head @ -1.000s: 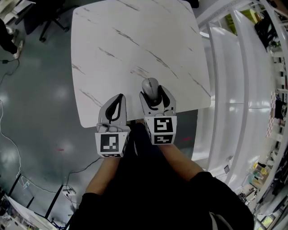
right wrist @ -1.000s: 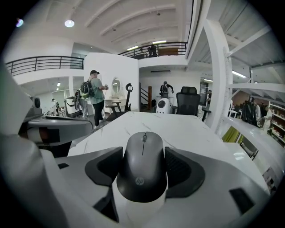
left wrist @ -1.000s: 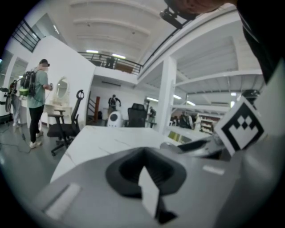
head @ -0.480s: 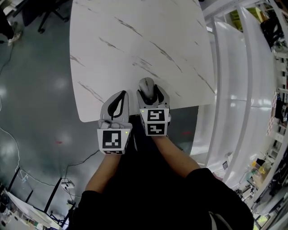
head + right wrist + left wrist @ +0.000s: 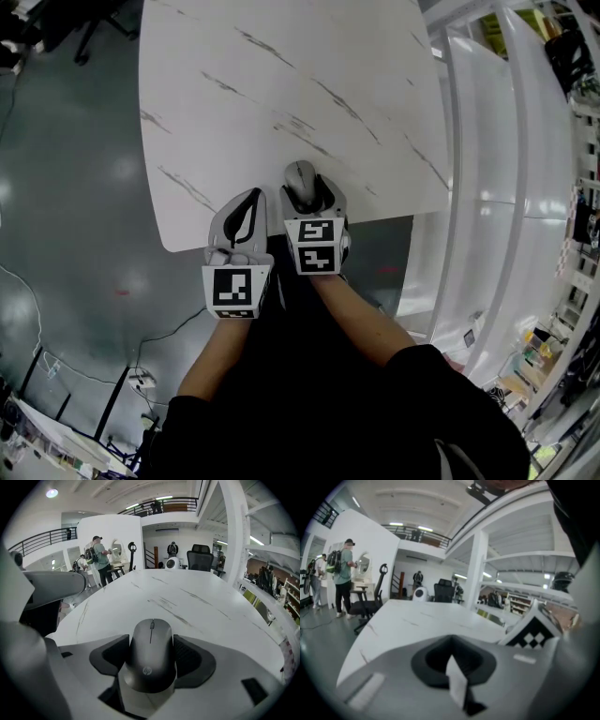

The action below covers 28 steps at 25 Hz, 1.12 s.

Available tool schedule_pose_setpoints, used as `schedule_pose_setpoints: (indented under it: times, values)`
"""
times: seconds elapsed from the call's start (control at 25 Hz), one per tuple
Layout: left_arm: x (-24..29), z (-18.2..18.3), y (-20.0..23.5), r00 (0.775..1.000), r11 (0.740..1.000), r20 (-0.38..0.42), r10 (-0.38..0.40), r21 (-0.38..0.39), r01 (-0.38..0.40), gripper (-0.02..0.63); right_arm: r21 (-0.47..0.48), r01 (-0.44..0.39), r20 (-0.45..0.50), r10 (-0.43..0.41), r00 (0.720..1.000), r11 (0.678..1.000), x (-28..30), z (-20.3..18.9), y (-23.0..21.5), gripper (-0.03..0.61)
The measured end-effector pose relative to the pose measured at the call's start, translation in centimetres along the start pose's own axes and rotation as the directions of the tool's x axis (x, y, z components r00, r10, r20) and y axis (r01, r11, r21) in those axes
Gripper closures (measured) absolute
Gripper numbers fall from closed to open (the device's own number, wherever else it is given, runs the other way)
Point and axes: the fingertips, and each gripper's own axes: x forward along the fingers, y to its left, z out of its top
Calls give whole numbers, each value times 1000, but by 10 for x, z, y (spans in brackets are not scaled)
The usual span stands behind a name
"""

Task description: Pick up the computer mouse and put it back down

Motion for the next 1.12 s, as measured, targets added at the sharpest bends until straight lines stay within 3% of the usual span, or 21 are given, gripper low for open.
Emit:
schedule_pose_setpoints:
  times: [0.56, 0.88, 1.12]
  values:
    - [-1, -6, -3, 1000, 1000, -17, 1, -11, -1, 606, 0, -41, -3, 41, 999, 999, 0, 0, 3, 313]
    - [-6, 2, -4, 1000, 1000, 7, 8, -7, -8, 606, -7, -20, 53, 20, 998, 1000, -15, 14, -1, 310]
    - [-16, 26, -14, 999, 1000, 47, 3, 12, -3, 606, -39, -11, 176, 17, 984, 999, -53, 46, -1, 313]
